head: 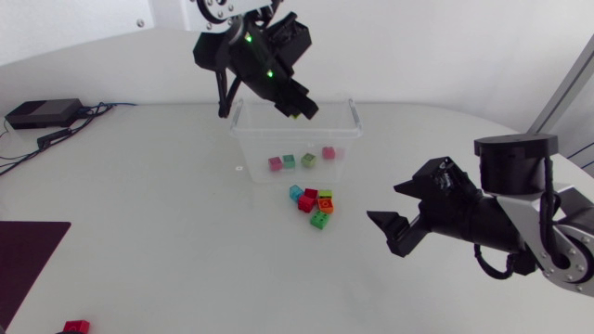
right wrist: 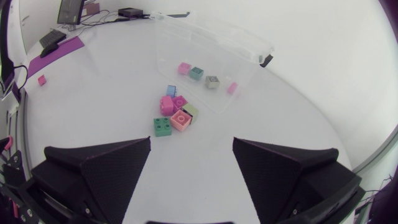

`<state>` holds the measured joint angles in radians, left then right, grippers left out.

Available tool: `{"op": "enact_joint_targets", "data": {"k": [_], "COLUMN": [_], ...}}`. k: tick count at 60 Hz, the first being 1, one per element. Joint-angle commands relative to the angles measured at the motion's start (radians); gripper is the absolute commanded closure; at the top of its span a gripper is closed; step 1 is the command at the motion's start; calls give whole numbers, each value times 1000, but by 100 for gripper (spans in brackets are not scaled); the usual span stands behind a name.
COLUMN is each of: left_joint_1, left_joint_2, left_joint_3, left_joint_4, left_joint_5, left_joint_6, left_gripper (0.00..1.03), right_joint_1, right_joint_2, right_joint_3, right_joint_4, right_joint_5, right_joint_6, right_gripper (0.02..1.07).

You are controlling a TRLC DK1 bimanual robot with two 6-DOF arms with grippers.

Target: Pick up the duplo bricks and place them in the container

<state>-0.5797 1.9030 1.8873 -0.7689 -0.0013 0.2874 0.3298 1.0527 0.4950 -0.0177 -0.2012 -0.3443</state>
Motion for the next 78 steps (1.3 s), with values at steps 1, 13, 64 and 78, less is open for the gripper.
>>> {"op": "enact_joint_targets", "data": {"k": [1, 13, 64, 78], "left_joint_1": [35, 93, 210, 201], "left_joint_2": [33, 139, -42, -208], "left_joint_3": [18, 76, -62, -229], "left_joint_4": [52, 160, 163, 86], "left_joint_5": [3, 3, 73, 75], "left_joint_6": [-14, -21, -22, 15], "left_gripper": [82, 80, 5, 5], "right_joint_1": [20, 80, 209, 201], "right_joint_2": [-5, 55, 652, 737], "right_joint_3": [-16, 25, 363, 401], "right_joint_4": [9, 2, -74, -97], "right_joint_5": [16, 48, 91, 92], "right_joint_6": [-12, -12, -19, -35], "right_gripper": [11, 11, 11, 11]}}
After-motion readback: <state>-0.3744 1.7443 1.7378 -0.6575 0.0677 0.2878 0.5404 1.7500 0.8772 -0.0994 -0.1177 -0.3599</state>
